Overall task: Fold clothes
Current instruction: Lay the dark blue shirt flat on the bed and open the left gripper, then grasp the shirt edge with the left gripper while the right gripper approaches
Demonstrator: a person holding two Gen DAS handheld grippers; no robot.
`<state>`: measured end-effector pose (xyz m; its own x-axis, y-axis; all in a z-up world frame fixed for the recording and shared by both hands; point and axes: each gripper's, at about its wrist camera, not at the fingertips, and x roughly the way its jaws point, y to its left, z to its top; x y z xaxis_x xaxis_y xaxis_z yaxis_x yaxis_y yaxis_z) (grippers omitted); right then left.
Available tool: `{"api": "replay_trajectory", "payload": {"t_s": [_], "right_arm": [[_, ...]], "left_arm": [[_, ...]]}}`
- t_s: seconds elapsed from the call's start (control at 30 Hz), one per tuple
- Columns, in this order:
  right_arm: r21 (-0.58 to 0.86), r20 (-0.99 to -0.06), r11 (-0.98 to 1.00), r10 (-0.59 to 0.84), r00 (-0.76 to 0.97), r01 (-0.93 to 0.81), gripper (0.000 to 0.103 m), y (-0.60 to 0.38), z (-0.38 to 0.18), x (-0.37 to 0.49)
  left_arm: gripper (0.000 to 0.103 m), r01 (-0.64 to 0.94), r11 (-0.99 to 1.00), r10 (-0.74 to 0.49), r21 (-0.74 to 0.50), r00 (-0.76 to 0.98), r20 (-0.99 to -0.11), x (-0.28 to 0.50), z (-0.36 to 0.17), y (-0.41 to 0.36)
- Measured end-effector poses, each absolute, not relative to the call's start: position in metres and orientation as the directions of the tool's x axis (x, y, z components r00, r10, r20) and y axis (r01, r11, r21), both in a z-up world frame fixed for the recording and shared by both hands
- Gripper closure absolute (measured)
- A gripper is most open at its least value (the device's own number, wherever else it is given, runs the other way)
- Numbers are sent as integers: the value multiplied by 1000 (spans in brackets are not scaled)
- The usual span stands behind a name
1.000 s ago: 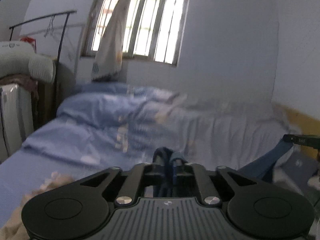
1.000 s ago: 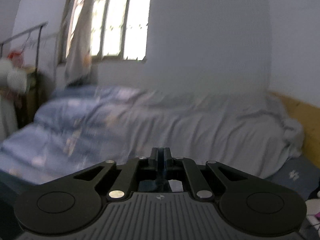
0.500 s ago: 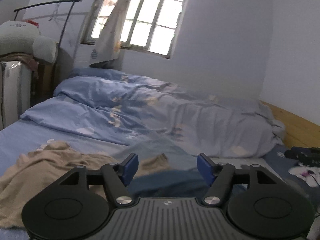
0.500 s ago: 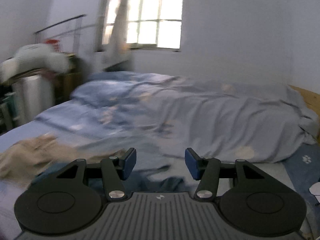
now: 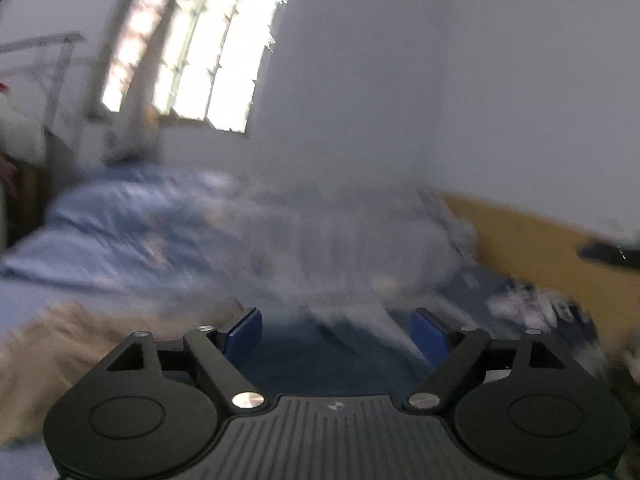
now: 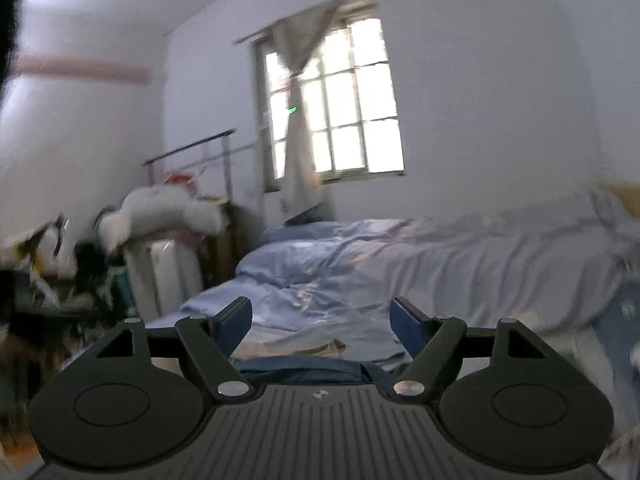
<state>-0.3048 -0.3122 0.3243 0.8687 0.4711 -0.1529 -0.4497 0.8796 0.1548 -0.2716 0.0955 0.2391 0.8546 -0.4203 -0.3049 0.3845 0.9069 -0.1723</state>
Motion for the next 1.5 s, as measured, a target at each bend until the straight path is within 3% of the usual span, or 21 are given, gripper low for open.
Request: {"api": "replay_trajectory", "payload": {"t_s": [0.13, 0.2, 0.37, 0.57, 0.77, 0.83, 0.93, 1.1, 1.17, 1.2, 1.33, 1.5], "right_arm": [[210, -231, 899, 428, 874, -385, 26, -319, 301, -300], [240, -261, 904, 412, 873, -354, 26, -326, 299, -304], [237, -163, 892, 427, 889, -385, 26, -354, 340, -350], [212, -84, 884, 441, 894, -416, 25, -363, 354, -384], [261, -221, 908, 385, 896, -326, 25, -343, 303, -364], [313, -246, 900, 385, 890, -303, 25, -340, 282, -357], [386, -276, 888, 370, 887, -250, 25, -336, 250, -346], [399, -353, 896, 347, 869, -195, 25, -333, 209, -338], [408, -373, 895, 343, 862, -179, 25, -338, 197, -337], [411, -382, 895, 340, 859, -172, 25, -341, 192, -337], [423, -417, 894, 336, 845, -146, 25, -348, 174, -336], [456, -451, 876, 380, 807, -157, 25, -341, 141, -329]], "left_arm": [[23, 479, 866, -488, -143, 745, -456, -278, 183, 33], [28, 512, 845, -514, -153, 700, -496, -283, 174, 12], [28, 534, 834, -535, -138, 723, -437, -299, 202, 2], [27, 537, 837, -518, -107, 712, -474, -303, 199, -13], [29, 521, 845, -492, -124, 663, -564, -291, 130, -46], [41, 483, 857, -487, -176, 653, -579, -280, 98, -55], [56, 464, 882, -417, -88, 678, -606, -269, 62, -82], [60, 490, 865, -325, 110, 713, -621, -250, 21, -116], [74, 484, 860, -283, 158, 713, -641, -240, 8, -122], [88, 481, 860, -268, 173, 712, -649, -235, 4, -122], [97, 462, 884, -312, 71, 696, -646, -212, 15, -101], [98, 365, 917, -388, -162, 720, -576, -172, 51, -43]]}}
